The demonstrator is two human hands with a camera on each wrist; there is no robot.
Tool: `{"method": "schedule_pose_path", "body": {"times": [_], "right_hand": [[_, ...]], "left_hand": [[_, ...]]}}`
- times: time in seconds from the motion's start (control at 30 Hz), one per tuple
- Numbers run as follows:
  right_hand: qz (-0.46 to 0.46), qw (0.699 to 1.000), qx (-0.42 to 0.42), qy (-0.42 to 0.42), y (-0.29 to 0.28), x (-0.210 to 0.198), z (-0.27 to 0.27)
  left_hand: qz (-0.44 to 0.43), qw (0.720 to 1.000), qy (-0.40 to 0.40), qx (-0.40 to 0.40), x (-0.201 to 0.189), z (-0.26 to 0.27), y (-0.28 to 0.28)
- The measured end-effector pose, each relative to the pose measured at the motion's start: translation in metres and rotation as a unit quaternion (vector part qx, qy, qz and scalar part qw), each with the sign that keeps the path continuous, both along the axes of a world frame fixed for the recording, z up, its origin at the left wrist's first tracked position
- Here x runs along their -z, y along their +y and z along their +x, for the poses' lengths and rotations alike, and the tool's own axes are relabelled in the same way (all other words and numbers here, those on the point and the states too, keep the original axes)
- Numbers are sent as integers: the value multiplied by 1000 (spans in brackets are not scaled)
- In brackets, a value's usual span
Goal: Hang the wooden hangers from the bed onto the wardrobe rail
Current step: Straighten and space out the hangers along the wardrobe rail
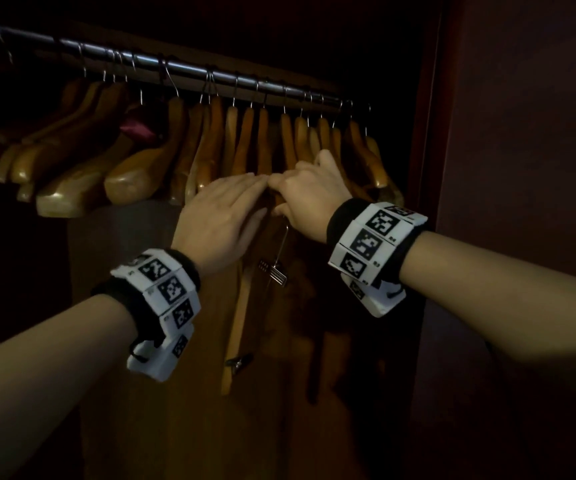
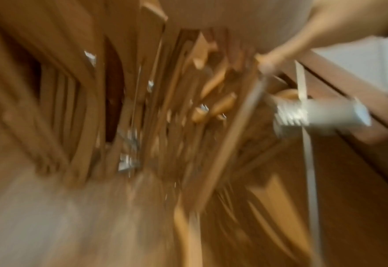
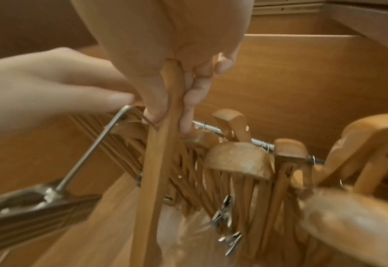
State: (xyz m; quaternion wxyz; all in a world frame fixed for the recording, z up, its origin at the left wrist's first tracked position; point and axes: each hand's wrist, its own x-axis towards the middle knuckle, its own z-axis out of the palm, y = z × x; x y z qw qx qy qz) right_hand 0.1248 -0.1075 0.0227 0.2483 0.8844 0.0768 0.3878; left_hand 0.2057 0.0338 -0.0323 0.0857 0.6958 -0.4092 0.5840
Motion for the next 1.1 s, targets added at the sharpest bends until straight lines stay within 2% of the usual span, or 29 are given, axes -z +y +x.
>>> {"method": "schedule_pose_path", "body": {"times": [0.1, 0.2, 0.23, 0.3, 0.37, 0.43, 0.47, 0.53, 0.57, 0.6, 0.67, 0.73, 0.8, 0.83, 0.9, 0.97, 1.03, 1.1], "right_hand": [[35, 999, -3, 17, 3, 8, -7], [58, 997, -6, 43, 9, 21, -12], [58, 997, -5, 51, 11, 27, -14], [62, 996, 7, 66, 15, 38, -16], [71, 994, 26, 76, 18, 49, -16], [86, 990, 43, 99, 19, 58, -14], [93, 988, 49, 114, 20, 63, -13], [96, 985, 60, 132, 21, 71, -10], [98, 984, 65, 137, 20, 75, -9], [103, 982, 67, 141, 20, 78, -8], [109, 982, 59, 144, 21, 84, -5], [115, 982, 41, 147, 25, 88, -3], [137, 979, 19, 152, 29, 89, -1], [157, 975, 8, 156, 28, 89, 0], [217, 964, -24, 154, 24, 89, 2], [268, 952, -40, 143, 16, 90, 6], [282, 945, -17, 163, 10, 95, 11], [276, 935, 22, 221, 6, 106, 18]], "left_hand": [[-38, 997, 42, 46, 40, -5, 0], [-55, 987, 145, 45, 77, -9, 1], [-61, 975, 205, 55, 85, -13, 1], [-72, 934, 337, 98, 98, -21, -3], [-73, 886, 436, 140, 109, -29, -8], [-106, 819, 538, 168, 115, -36, -12], [-131, 768, 600, 180, 117, -41, -14], [-175, 638, 714, 228, 120, -53, -14], [-185, 596, 741, 248, 120, -59, -13], [-185, 581, 749, 258, 122, -62, -12], [-177, 595, 742, 254, 125, -65, -10], [-159, 632, 724, 226, 130, -66, -9], [-190, 663, 693, 210, 134, -63, -9], [-227, 667, 676, 214, 136, -60, -8], [-294, 662, 652, 225, 138, -52, 0], [-326, 657, 645, 214, 139, -44, 12], [-352, 624, 656, 237, 141, -37, 25], [-367, 589, 666, 273, 144, -31, 37]]}}
